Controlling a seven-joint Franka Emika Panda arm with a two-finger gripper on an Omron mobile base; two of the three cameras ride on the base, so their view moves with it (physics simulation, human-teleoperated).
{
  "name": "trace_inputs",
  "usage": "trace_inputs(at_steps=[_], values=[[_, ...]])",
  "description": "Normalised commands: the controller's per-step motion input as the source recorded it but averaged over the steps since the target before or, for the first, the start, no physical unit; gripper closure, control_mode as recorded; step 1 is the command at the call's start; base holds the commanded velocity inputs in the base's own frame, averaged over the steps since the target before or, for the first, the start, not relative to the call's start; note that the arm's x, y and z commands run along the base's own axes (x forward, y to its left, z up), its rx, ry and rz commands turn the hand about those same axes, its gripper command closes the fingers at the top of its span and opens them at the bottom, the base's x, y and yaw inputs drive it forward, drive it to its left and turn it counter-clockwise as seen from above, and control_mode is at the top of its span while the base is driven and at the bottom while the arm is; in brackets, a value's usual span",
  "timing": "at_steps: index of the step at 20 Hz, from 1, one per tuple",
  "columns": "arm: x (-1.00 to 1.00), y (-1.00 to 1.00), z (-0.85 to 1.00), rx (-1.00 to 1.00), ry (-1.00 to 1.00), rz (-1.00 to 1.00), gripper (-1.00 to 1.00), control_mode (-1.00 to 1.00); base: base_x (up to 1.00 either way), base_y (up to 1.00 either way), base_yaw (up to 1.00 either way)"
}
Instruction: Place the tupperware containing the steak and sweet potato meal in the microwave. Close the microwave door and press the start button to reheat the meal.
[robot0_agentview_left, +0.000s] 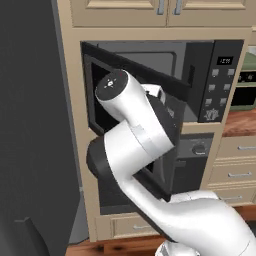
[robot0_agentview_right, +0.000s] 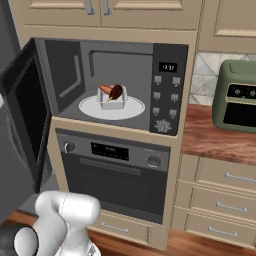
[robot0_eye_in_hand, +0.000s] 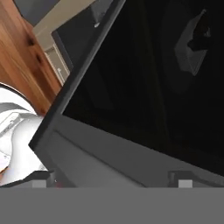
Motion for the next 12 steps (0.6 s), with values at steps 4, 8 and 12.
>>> trace_inputs(at_steps=[4,8,12], values=[[0.71,-0.93,-0.01,0.14,0.05,0.0,-1.0,-1.0,0.0,0.0,0.0],[1.0,-0.68,0.0,0.03,0.28,-0.02,-1.0,-1.0,0.0,0.0,0.0],[1.0,-0.55,-0.02,0.0,0.31,-0.04,-1.0,-1.0,0.0,0.0,0.0]])
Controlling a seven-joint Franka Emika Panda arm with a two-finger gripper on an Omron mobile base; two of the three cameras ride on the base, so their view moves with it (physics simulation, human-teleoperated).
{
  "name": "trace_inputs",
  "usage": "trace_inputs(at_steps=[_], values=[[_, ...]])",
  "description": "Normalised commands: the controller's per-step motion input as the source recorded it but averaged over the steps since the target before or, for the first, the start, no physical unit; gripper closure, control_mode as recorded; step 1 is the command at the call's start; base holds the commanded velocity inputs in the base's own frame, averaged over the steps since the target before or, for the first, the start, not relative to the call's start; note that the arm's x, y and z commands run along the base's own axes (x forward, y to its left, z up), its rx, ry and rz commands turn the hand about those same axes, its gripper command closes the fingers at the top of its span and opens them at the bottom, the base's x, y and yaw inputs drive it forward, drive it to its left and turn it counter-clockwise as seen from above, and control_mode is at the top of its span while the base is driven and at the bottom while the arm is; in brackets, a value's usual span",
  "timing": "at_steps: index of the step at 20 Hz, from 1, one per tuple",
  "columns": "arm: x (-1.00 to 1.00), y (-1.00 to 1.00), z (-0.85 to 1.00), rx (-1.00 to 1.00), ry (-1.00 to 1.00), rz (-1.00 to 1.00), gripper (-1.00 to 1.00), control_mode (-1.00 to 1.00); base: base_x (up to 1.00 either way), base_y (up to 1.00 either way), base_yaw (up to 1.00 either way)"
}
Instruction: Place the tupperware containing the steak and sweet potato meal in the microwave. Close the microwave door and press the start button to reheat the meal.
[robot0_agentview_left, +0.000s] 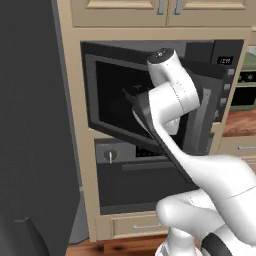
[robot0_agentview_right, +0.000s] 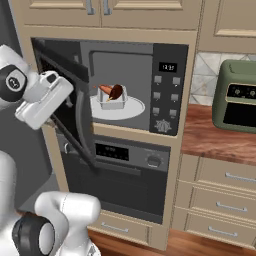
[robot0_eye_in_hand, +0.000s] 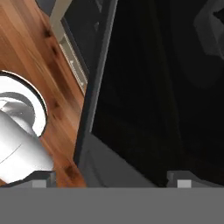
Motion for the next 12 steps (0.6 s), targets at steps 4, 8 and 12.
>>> trace_inputs(at_steps=[4,8,12], values=[[1.0,-0.45,-0.1,0.0,0.21,-0.03,-1.0,-1.0,0.0,0.0,0.0],[1.0,-0.49,-0.12,0.0,0.04,0.0,-1.0,-1.0,0.0,0.0,0.0],[0.92,-0.37,-0.52,0.0,-0.22,0.0,-1.0,-1.0,0.0,0.0,0.0]])
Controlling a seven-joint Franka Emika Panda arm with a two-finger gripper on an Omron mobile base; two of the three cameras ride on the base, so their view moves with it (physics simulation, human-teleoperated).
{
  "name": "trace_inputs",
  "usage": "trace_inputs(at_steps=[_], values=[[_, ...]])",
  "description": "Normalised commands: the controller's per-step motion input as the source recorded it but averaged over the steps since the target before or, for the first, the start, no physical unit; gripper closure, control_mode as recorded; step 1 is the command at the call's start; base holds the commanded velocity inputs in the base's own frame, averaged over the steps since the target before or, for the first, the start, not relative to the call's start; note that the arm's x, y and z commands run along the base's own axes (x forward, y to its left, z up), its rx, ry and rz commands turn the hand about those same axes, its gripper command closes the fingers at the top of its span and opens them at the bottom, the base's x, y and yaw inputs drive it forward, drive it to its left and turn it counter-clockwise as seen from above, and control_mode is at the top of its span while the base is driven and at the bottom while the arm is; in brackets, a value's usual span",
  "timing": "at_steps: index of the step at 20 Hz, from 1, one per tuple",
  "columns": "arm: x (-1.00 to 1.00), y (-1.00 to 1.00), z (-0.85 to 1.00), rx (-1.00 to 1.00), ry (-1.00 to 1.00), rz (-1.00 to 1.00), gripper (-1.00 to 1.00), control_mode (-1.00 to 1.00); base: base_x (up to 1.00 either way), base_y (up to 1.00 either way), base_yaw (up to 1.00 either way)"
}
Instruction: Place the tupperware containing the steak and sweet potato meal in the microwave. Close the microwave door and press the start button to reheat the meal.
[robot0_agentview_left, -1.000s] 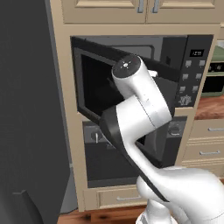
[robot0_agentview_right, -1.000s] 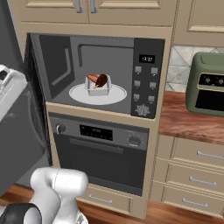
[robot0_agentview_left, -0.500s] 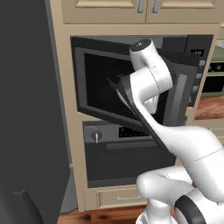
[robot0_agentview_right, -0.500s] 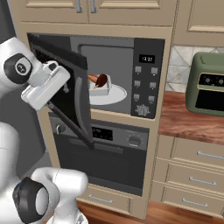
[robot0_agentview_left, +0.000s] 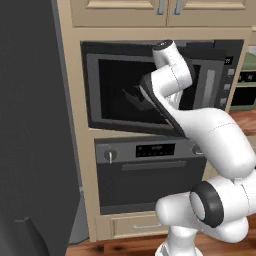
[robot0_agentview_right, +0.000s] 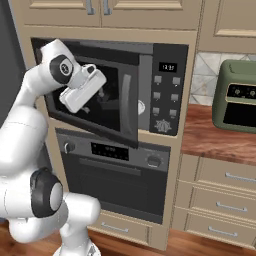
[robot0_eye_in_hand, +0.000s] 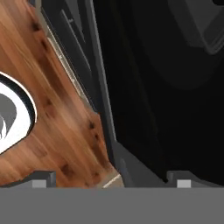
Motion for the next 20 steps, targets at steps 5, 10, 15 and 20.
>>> trace_inputs(at_steps=[5,10,15,20], values=[[0.88,-0.35,-0.5,0.0,-0.38,0.0,-1.0,-1.0,0.0,0.0,0.0],[0.99,-0.23,-0.08,0.0,-0.17,0.0,-1.0,-1.0,0.0,0.0,0.0],[1.0,-0.13,0.07,0.0,0.02,0.0,-1.0,-1.0,0.0,0.0,0.0],[1.0,-0.12,0.14,0.0,0.03,0.0,-1.0,-1.0,0.0,0.0,0.0]])
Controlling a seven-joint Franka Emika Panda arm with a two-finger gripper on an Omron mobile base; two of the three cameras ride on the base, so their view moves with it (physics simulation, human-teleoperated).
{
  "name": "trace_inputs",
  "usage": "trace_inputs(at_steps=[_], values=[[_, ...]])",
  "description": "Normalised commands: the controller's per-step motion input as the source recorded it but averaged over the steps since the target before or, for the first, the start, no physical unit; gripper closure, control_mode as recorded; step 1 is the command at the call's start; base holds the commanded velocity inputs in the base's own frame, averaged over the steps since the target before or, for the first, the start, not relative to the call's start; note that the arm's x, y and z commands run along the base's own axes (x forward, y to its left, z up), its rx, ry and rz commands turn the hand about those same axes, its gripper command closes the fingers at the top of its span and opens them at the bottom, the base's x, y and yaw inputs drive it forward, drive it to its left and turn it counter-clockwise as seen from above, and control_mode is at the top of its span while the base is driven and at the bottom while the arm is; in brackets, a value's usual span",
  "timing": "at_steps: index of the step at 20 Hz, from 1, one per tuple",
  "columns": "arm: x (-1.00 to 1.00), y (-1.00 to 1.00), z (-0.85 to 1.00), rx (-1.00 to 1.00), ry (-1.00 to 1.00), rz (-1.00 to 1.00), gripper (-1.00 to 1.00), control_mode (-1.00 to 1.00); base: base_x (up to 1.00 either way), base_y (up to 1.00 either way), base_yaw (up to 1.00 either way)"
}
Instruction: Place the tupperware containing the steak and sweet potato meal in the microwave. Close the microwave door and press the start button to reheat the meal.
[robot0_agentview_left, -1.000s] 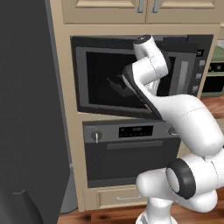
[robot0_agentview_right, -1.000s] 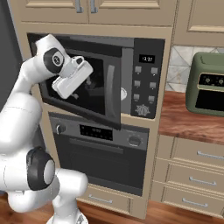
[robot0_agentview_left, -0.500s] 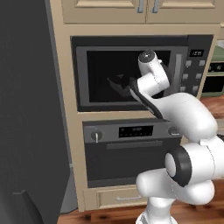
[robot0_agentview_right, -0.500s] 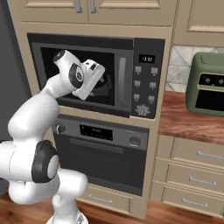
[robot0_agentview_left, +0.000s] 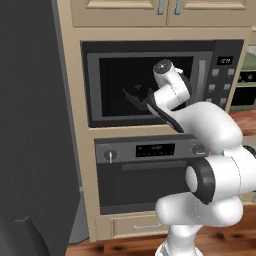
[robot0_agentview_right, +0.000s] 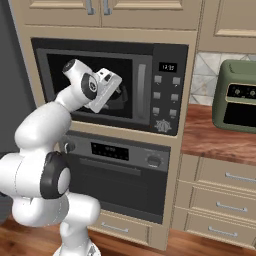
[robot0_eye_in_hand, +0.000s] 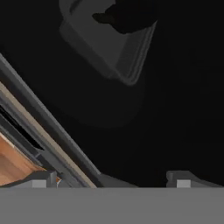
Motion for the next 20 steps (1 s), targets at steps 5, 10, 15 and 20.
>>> trace_inputs(at_steps=[5,10,15,20], values=[[0.19,-0.06,0.15,0.0,0.01,0.0,-1.0,-1.0,0.0,0.0,0.0],[-0.85,0.0,0.05,0.0,-0.06,0.0,-1.0,-1.0,0.0,0.0,0.0],[-1.0,-0.22,0.0,0.03,-0.2,0.01,-1.0,-1.0,0.0,0.0,0.0],[-0.87,-0.79,0.0,0.2,-0.22,0.0,-1.0,-1.0,0.0,0.0,0.0]])
